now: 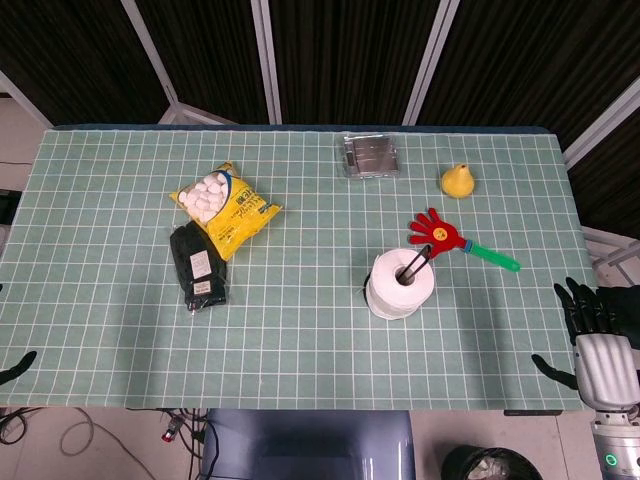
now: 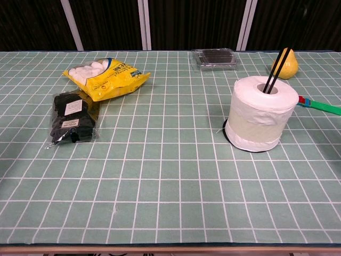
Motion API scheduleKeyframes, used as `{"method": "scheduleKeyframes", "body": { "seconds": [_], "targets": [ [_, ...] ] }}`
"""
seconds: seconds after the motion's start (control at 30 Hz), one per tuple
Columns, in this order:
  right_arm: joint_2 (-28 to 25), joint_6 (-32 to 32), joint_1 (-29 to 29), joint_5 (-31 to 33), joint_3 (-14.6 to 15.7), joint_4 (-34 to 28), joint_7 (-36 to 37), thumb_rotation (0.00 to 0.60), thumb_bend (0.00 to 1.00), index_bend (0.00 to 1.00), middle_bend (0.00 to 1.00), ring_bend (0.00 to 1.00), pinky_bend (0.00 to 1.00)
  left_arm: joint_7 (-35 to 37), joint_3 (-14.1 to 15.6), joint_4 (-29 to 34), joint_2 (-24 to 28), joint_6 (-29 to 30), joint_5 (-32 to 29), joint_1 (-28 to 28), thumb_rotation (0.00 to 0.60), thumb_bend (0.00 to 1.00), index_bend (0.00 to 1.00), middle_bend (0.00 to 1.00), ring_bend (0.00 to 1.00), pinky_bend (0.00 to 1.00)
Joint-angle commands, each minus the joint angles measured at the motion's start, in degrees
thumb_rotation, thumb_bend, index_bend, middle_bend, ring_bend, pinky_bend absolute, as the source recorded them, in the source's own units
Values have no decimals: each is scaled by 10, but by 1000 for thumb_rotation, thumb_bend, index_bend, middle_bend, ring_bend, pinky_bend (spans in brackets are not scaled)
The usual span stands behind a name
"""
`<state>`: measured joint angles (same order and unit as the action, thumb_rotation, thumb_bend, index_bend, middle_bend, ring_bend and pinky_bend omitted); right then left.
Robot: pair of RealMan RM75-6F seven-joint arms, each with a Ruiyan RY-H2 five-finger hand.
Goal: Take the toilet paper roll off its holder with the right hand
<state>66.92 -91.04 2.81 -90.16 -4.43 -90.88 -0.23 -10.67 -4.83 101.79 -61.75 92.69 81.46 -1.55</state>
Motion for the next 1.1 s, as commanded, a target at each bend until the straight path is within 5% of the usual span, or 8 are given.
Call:
{"method": "scheduleKeyframes", "body": {
  "seconds": [0.03, 0.97, 1.1],
  "targets": [
    [0, 0, 0, 0, 1, 1, 1, 600, 0, 0, 0, 0, 0, 0, 0, 0, 0, 1, 0, 0, 600, 116, 127, 0, 0, 0],
    [-11, 18, -2, 20, 3, -23, 43, 600, 0, 0, 0, 0, 0, -5, 2, 4, -1, 10, 7, -4, 600, 116, 127, 0, 0, 0],
    [-19, 55, 1, 47, 8, -63, 98, 600, 0, 0, 0, 0, 0, -5, 1, 5, 0, 9, 6, -4, 600, 116, 127, 0, 0, 0]
  ]
}}
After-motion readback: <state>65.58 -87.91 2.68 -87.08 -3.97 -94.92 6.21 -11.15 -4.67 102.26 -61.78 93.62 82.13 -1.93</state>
